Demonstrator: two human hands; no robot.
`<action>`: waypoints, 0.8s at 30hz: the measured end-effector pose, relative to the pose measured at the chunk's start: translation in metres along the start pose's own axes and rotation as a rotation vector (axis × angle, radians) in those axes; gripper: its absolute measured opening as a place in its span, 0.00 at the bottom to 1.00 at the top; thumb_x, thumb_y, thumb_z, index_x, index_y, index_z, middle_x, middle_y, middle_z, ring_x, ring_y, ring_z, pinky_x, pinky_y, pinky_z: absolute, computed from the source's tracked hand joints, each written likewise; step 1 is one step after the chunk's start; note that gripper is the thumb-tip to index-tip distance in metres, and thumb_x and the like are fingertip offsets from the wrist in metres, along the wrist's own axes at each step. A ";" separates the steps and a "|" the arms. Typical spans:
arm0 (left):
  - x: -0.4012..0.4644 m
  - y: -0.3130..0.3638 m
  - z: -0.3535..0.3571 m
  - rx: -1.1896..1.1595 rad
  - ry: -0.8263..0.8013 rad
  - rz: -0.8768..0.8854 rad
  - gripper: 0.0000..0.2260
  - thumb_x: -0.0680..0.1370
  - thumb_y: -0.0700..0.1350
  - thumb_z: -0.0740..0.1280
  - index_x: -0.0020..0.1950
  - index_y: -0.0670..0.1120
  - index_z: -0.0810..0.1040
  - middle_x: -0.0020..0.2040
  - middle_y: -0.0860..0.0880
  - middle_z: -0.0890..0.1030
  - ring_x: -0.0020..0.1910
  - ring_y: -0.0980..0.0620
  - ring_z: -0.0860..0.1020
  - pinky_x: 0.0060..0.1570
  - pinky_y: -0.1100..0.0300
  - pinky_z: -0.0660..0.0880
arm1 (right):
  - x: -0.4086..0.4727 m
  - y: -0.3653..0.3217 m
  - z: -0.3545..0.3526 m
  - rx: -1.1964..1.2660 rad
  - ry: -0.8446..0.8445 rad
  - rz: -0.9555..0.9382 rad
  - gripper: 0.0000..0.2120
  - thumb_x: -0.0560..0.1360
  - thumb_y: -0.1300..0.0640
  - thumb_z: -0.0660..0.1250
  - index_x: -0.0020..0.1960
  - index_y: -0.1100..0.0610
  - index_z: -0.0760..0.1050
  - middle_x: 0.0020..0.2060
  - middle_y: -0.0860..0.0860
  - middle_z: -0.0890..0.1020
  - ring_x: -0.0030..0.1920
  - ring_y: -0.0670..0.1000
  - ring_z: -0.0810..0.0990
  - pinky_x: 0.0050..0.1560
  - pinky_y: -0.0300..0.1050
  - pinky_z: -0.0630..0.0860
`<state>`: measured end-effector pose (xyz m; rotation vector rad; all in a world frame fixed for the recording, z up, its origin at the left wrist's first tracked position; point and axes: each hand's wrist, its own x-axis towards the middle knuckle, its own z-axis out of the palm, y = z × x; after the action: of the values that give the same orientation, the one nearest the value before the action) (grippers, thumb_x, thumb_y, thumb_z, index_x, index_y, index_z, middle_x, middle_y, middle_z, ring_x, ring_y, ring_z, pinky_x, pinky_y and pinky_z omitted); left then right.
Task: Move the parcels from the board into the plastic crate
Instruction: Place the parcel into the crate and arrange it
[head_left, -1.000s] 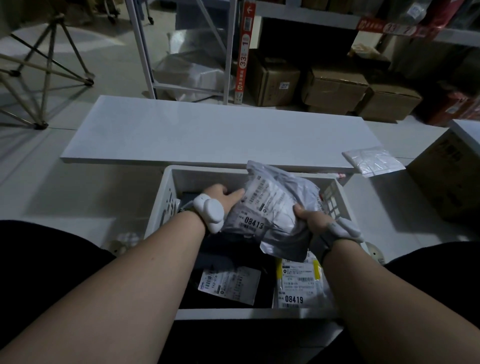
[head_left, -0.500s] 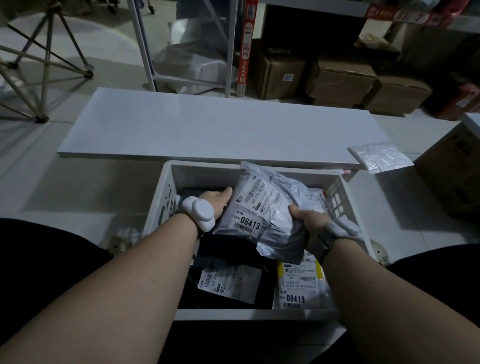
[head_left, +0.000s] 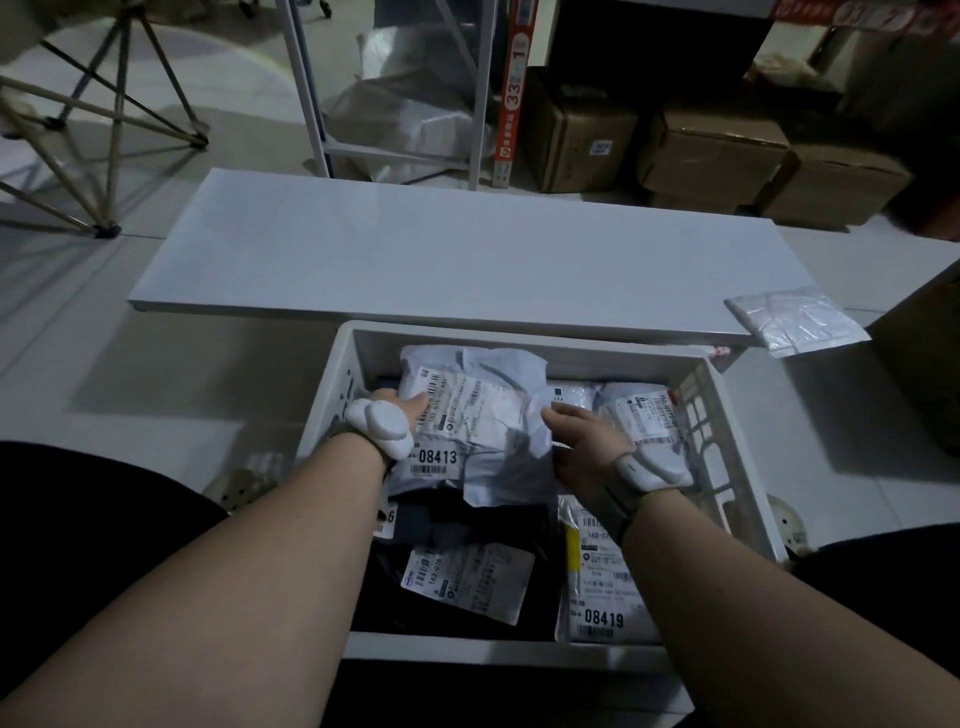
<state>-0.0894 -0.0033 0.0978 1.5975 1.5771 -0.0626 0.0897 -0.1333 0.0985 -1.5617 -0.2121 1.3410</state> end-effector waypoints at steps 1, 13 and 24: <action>0.001 0.000 -0.001 0.031 0.020 -0.018 0.24 0.82 0.54 0.54 0.65 0.34 0.72 0.63 0.36 0.75 0.62 0.40 0.73 0.57 0.55 0.68 | 0.000 0.001 0.004 -0.007 -0.021 0.004 0.18 0.77 0.58 0.65 0.66 0.57 0.70 0.52 0.55 0.77 0.59 0.60 0.76 0.63 0.60 0.71; 0.013 -0.007 -0.005 -0.052 0.185 -0.042 0.14 0.79 0.43 0.61 0.59 0.35 0.77 0.59 0.38 0.78 0.58 0.39 0.76 0.49 0.57 0.69 | 0.023 0.004 0.018 -0.053 -0.085 -0.035 0.21 0.77 0.69 0.59 0.69 0.59 0.69 0.67 0.56 0.74 0.66 0.58 0.73 0.64 0.55 0.69; -0.012 0.010 0.034 0.388 0.247 0.306 0.29 0.75 0.52 0.64 0.75 0.53 0.58 0.77 0.46 0.53 0.75 0.41 0.55 0.72 0.48 0.58 | 0.023 0.003 0.009 -0.078 0.002 0.009 0.16 0.77 0.68 0.62 0.64 0.59 0.73 0.50 0.55 0.78 0.42 0.51 0.75 0.40 0.45 0.76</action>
<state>-0.0656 -0.0309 0.0887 2.2080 1.5487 -0.0044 0.0896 -0.1139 0.0825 -1.6306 -0.2593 1.3519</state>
